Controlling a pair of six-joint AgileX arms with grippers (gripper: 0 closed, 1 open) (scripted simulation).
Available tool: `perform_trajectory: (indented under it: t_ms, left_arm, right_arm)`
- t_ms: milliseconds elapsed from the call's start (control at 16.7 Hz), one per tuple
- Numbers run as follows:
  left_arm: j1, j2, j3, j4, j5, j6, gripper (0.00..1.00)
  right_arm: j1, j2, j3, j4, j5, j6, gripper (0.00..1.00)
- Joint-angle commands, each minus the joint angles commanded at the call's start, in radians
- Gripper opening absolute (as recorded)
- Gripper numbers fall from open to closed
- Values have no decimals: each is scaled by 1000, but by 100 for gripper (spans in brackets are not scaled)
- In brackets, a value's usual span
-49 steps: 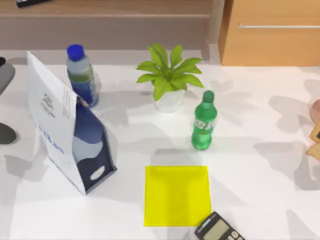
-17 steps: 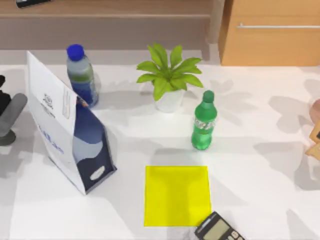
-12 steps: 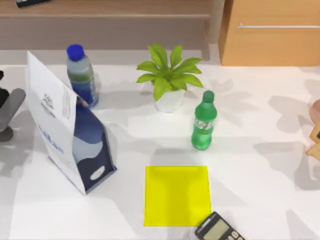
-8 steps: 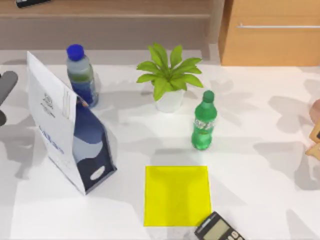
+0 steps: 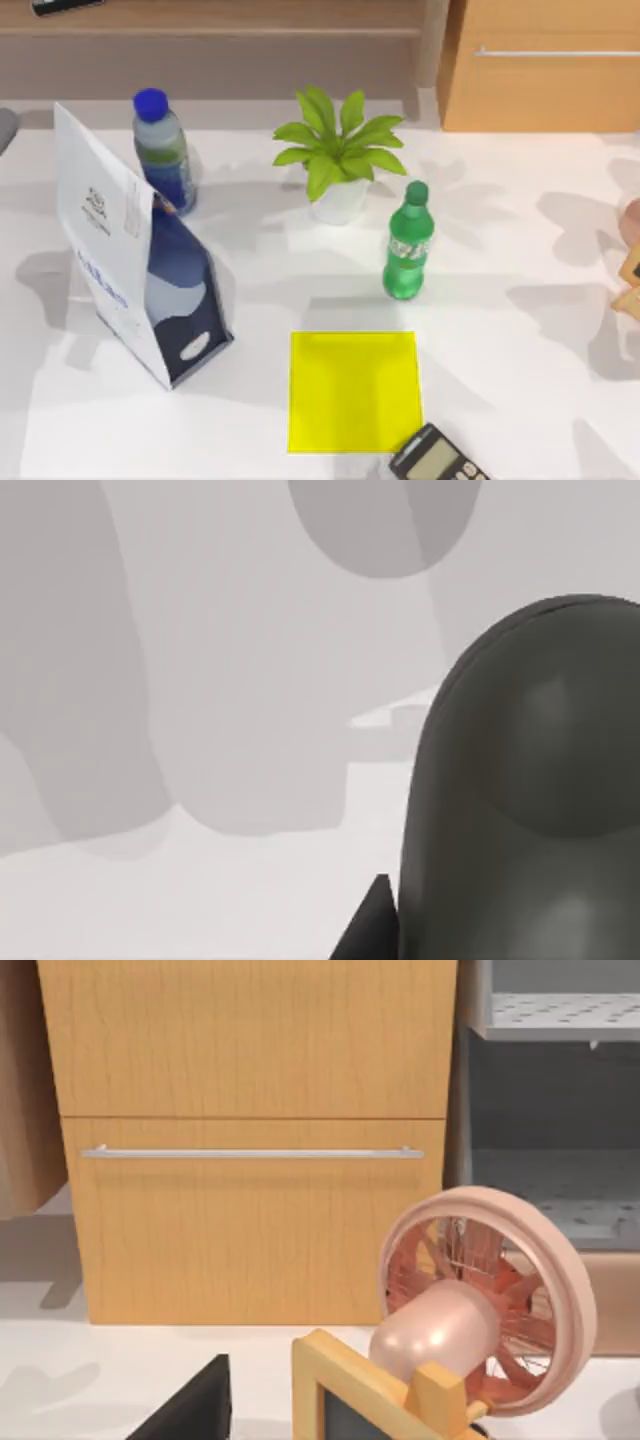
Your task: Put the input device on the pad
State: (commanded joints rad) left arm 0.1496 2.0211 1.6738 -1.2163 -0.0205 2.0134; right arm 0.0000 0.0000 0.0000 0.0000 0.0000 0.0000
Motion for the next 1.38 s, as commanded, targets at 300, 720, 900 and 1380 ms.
perform_trajectory:
  t_ms: [300,720,900,1380]
  left_arm:
    - [-87,-78,87,46,42,15,0]
    - [-452,-220,239,123,157,72,0]
    - [-643,-181,195,119,176,111,0]
    - [-1003,-7,-37,98,45,241,0]
  right_arm:
    - [0,0,0,0,0,0,100]
    - [0,0,0,0,0,0,100]
    - [0,0,0,0,0,0,100]
    - [0,0,0,0,0,0,100]
